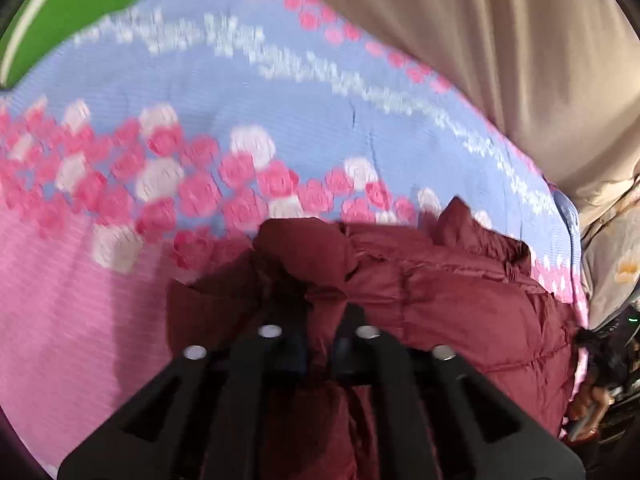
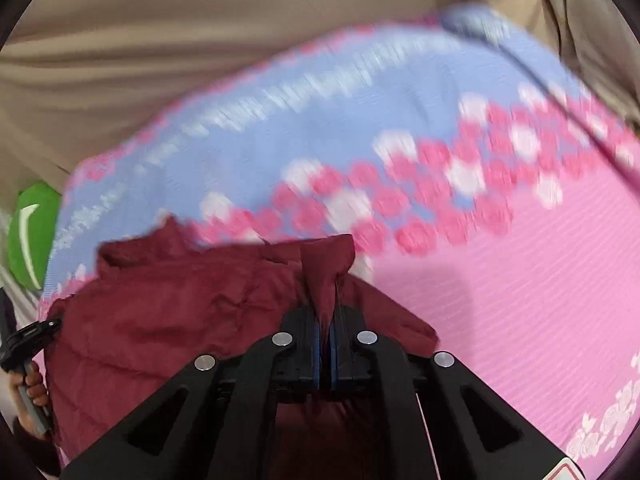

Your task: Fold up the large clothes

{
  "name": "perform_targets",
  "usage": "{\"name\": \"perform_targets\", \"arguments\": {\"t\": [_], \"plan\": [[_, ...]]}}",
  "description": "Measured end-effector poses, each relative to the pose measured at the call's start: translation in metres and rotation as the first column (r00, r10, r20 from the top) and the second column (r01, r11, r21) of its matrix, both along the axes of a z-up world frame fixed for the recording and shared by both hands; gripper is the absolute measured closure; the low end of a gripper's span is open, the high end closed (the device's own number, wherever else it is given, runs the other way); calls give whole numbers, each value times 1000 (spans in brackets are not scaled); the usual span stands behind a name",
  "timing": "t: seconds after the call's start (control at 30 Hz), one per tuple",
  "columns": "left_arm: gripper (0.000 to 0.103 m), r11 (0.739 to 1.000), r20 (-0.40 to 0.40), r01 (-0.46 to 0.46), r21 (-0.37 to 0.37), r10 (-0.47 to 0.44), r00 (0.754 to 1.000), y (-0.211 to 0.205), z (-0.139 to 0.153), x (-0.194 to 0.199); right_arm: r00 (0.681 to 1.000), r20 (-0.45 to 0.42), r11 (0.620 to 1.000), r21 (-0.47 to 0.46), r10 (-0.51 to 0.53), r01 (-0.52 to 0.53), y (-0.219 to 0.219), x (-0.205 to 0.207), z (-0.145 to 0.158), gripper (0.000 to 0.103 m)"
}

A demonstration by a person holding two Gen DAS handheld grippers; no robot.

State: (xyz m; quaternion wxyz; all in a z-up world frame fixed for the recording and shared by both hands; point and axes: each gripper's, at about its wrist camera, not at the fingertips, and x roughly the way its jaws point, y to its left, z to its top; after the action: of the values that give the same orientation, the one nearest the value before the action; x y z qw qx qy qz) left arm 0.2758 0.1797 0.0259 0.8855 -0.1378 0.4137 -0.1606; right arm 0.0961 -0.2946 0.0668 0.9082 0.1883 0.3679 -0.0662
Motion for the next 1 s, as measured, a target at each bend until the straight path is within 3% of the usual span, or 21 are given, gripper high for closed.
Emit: {"name": "perform_targets", "arguments": {"t": [0.07, 0.1, 0.13, 0.2, 0.27, 0.37, 0.43, 0.5, 0.57, 0.63, 0.7, 0.77, 0.87, 0.93, 1.0], "plan": [[100, 999, 62, -18, 35, 16, 998, 4, 7, -10, 992, 127, 999, -47, -8, 14, 8, -19, 24, 100], [100, 999, 58, -27, 44, 25, 998, 3, 5, -11, 990, 134, 997, -62, -36, 44, 5, -21, 25, 100], [100, 998, 39, -34, 49, 32, 999, 3, 0, -9, 992, 104, 994, -75, -65, 74, 0, -16, 17, 100], [98, 998, -11, -27, 61, 28, 1000, 0, -22, 3, 995, -60, 995, -55, -85, 82, -13, 8, -25, 100], [97, 997, 1, -34, 72, 35, 999, -4, -29, 4, 989, -127, 997, -22, -70, 68, -14, 18, -50, 100], [93, 985, 51, -46, 167, 38, 998, -11, -19, -5, 988, -110, 992, -78, -108, 100, -9, 10, -32, 95], [89, 971, 120, -93, 221, 67, 990, -8, 1, -22, 989, -55, 988, -70, -140, 136, -7, -9, -12, 88], [76, 961, 217, -131, 242, 78, 973, -5, 30, -50, 991, 26, 990, -56, -131, 132, 3, -35, 16, 88], [75, 958, 287, -120, 260, 42, 957, -18, 55, -78, 995, 95, 996, -84, -24, 32, 37, -54, 44, 88], [72, 964, 315, -3, 266, -84, 946, -49, 74, -107, 988, 102, 986, -132, 113, -99, 81, -59, 56, 88], [67, 949, 291, 146, 281, -229, 929, -88, 73, -131, 954, 79, 950, -143, 290, -277, 142, -63, 51, 88], [67, 927, 230, 247, 283, -315, 921, -116, 59, -141, 902, 40, 900, -106, 429, -423, 187, -64, 36, 88], [67, 903, 118, 339, 265, -380, 918, -135, 23, -152, 853, -39, 846, -116, 520, -521, 230, -81, 5, 90], [67, 905, 96, 307, 294, -348, 933, -123, 4, -156, 871, -61, 856, -161, 488, -491, 221, -93, -5, 91], [67, 914, 99, 260, 313, -304, 948, -105, -3, -163, 919, -79, 904, -160, 387, -395, 181, -109, -14, 91]]}}
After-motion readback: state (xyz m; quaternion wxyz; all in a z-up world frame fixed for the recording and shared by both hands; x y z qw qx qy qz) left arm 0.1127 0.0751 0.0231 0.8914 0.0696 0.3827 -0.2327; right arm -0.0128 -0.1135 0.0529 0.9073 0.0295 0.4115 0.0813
